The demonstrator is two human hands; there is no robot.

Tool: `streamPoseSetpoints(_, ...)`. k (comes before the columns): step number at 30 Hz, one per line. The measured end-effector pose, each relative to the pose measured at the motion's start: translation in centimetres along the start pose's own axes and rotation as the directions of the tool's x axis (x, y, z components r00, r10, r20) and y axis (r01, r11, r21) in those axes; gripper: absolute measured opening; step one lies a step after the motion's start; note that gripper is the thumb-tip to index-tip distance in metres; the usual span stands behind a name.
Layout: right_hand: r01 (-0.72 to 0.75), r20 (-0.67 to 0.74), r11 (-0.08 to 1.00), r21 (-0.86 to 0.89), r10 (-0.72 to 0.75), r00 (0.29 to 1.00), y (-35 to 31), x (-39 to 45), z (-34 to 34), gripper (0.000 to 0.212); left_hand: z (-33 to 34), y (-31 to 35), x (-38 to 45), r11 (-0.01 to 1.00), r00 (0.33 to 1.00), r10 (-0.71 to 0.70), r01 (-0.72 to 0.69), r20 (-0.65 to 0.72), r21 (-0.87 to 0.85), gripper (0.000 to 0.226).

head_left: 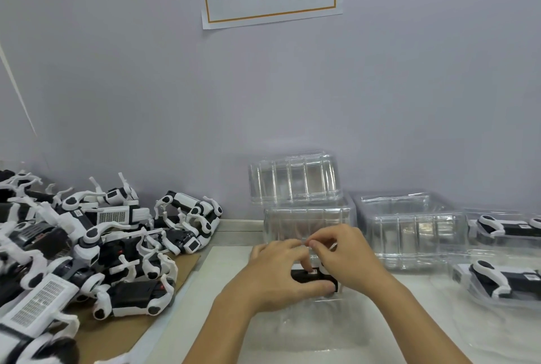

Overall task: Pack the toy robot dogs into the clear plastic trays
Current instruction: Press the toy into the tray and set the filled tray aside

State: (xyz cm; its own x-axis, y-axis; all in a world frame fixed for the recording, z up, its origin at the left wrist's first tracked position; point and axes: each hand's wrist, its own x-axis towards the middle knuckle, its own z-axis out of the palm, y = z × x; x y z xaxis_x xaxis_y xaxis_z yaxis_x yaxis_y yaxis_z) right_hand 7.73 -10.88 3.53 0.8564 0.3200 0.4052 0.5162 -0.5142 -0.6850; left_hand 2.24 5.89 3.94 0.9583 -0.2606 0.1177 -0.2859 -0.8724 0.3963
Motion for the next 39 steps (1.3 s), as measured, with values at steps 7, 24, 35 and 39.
streamPoseSetpoints(7, -0.013, -0.004, 0.998, 0.061, 0.014, 1.0, 0.0, 0.0, -0.4, 0.021, -0.4, 0.5, -0.5, 0.994, 0.99, -0.006, -0.009, 0.14, 0.106, 0.081)
streamPoseSetpoints(24, 0.092, -0.316, 0.943, 0.321, 0.015, 0.949, -3.4, 0.3, -6.4, 0.016, -3.9, 3.6, -1.2, 0.966, 0.958, 0.162, -0.104, -0.237, 0.236, 0.079)
streamPoseSetpoints(35, 0.222, -0.215, 0.938, 0.265, -0.167, 0.962, -7.0, -0.1, -7.9, 0.059, -5.3, 4.9, -1.5, 0.858, 0.706, 0.311, 0.079, -0.636, 0.508, 0.076)
streamPoseSetpoints(39, 0.268, -0.253, 0.933, 0.24, -0.206, 0.945, -7.1, 0.0, -7.8, 0.062, -5.1, 4.5, -1.3, 0.85, 0.668, 0.335, 0.091, -0.665, 0.519, 0.08)
